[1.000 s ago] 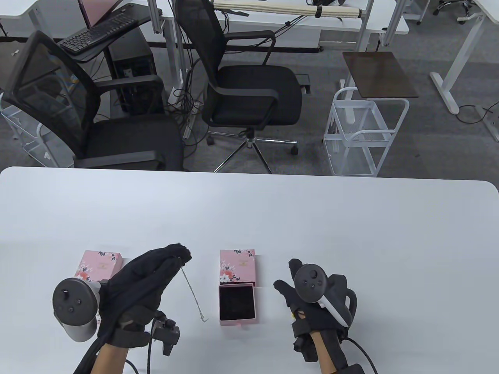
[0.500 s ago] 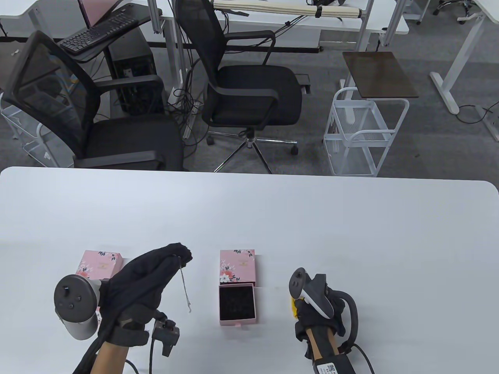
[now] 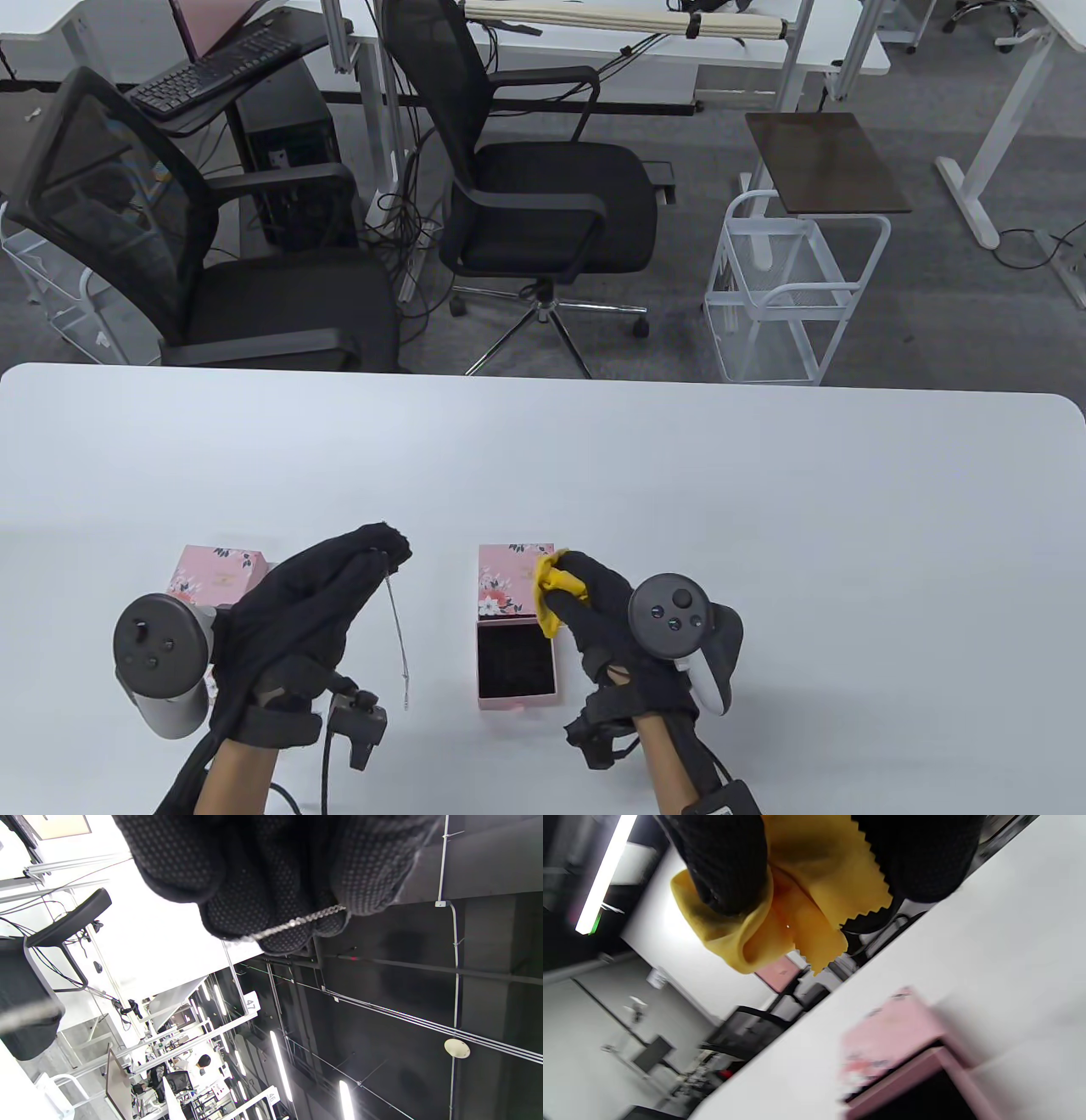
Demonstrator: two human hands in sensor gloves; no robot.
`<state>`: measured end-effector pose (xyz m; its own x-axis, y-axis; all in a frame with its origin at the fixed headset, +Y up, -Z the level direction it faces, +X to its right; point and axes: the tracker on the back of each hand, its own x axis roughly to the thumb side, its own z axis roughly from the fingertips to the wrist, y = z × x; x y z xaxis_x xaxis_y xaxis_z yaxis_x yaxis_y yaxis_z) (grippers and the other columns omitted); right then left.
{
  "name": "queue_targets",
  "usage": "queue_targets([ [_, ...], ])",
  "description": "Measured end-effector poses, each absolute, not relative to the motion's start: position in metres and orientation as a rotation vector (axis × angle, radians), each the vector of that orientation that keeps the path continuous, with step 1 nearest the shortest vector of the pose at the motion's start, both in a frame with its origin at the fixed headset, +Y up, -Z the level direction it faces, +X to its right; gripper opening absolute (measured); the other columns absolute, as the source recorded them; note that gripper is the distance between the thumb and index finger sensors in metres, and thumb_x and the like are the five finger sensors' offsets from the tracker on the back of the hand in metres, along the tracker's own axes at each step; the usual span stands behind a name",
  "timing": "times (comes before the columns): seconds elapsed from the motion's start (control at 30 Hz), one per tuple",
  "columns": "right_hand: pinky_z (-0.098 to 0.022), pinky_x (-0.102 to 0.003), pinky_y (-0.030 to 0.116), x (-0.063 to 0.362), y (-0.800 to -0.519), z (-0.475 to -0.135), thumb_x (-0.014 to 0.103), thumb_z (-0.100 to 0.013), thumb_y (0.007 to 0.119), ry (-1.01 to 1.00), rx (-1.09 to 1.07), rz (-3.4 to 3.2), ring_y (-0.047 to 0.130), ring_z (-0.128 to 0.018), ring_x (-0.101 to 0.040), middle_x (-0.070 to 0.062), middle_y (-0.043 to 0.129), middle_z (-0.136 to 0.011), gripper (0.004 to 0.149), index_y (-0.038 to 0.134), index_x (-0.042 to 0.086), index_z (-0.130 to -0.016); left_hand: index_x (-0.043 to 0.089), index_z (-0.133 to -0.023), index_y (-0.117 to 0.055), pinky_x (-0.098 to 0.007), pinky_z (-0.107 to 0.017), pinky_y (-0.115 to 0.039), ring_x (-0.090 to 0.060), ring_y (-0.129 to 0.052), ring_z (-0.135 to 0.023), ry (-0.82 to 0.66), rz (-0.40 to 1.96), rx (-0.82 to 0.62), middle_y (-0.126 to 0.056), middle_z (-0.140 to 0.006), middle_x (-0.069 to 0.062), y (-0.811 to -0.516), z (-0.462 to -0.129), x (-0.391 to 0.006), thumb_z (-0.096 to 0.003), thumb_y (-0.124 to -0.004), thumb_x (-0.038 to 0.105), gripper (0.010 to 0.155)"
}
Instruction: Dust necklace
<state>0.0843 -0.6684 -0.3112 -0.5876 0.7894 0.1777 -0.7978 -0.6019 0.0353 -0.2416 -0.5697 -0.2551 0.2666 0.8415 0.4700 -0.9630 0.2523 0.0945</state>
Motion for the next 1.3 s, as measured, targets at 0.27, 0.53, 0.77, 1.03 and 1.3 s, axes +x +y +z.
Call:
queue_targets([
  [0.27, -0.063, -0.059, 0.069, 0.033, -0.620, -0.293, 0.029, -0.062, 0.080, -0.093, 0.488, 1.773, 0.081, -0.082, -0.048, -0.024, 0.075, -0.102, 0.051, 0.065, 0.013, -0.108, 0.029, -0.089, -0.092, -0.045, -0.057, -0.082, -0.026, -0.094, -0.079, -0.296, 1.250, 0.401, -0.100, -0.090, -0.002, -0.574, -0.261, -0.248, -0.0569, -0.085, 0.046, 0.037],
  [0.53, -0.064, -0.061, 0.067, -0.001, -0.595, -0.277, 0.030, -0.061, 0.080, -0.241, 0.590, 1.779, 0.078, -0.086, -0.050, -0.025, 0.071, -0.106, 0.055, 0.062, 0.012, -0.109, 0.029, -0.089, -0.092, -0.046, -0.058, -0.081, -0.028, -0.093, -0.080, -0.276, 1.201, 0.368, -0.098, -0.092, -0.004, -0.578, -0.263, -0.240, -0.0564, -0.086, 0.047, 0.038],
  [0.77, -0.062, -0.060, 0.070, -0.010, -0.593, -0.266, 0.033, -0.057, 0.086, -0.405, 0.549, 1.940, 0.081, -0.083, -0.051, -0.027, 0.072, -0.105, 0.066, 0.060, 0.005, -0.110, 0.027, -0.089, -0.092, -0.045, -0.055, -0.083, -0.025, -0.096, -0.077, -0.269, 1.160, 0.377, -0.099, -0.091, -0.005, -0.579, -0.262, -0.229, -0.0561, -0.086, 0.047, 0.039],
  [1.03, -0.060, -0.059, 0.071, -0.015, -0.593, -0.259, 0.034, -0.056, 0.087, -0.469, 0.505, 1.929, 0.082, -0.082, -0.051, -0.030, 0.072, -0.104, 0.067, 0.060, 0.002, -0.109, 0.026, -0.089, -0.091, -0.047, -0.058, -0.081, -0.028, -0.092, -0.081, -0.273, 1.229, 0.353, -0.096, -0.094, -0.004, -0.582, -0.261, -0.225, -0.0563, -0.086, 0.046, 0.039],
  [1.3, -0.061, -0.059, 0.071, -0.014, -0.591, -0.262, 0.030, -0.059, 0.085, -0.301, 0.563, 1.808, 0.083, -0.081, -0.050, -0.029, 0.075, -0.102, 0.062, 0.061, 0.000, -0.108, 0.030, -0.090, -0.090, -0.056, -0.068, -0.068, -0.039, -0.070, -0.099, -0.325, 1.233, 0.365, -0.077, -0.112, -0.007, -0.579, -0.259, -0.227, -0.0564, -0.086, 0.048, 0.038],
])
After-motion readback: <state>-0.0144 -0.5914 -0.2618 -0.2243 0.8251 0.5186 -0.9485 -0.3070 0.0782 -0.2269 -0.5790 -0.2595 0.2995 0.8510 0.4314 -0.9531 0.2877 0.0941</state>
